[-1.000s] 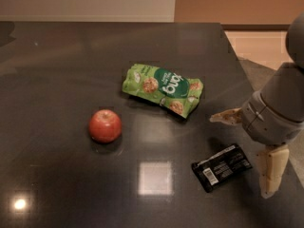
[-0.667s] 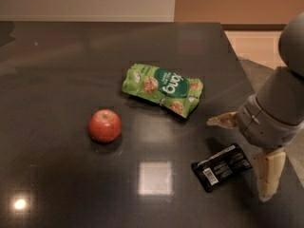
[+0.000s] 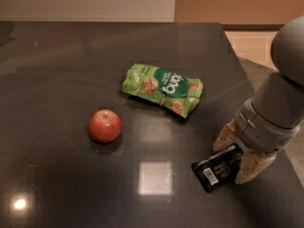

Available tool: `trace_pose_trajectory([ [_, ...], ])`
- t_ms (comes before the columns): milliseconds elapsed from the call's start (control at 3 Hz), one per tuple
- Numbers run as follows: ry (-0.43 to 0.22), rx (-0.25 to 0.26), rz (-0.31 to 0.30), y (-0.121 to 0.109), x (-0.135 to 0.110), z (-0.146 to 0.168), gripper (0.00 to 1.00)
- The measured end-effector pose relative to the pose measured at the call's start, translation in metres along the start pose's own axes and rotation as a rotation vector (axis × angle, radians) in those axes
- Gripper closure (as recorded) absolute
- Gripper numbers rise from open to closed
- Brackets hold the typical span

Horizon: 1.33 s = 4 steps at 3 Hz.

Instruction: Pick rxbar chocolate

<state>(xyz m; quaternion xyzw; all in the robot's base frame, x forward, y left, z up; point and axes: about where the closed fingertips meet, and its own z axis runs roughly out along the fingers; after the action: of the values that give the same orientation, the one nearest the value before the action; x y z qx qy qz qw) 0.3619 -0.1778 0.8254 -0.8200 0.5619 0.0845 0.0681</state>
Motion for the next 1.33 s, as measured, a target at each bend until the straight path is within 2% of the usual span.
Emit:
trace_pose_trajectory([
  [667,-0.007,-0.014,0.015,-0.001,0.002,-0.001,0.88],
  [1000,-0.031,-0.006,0.046,-0.005,0.006,-0.009,1.0],
  [1333,-0.076,0.012,0.09,-0.014,0.007,-0.026,1.0],
])
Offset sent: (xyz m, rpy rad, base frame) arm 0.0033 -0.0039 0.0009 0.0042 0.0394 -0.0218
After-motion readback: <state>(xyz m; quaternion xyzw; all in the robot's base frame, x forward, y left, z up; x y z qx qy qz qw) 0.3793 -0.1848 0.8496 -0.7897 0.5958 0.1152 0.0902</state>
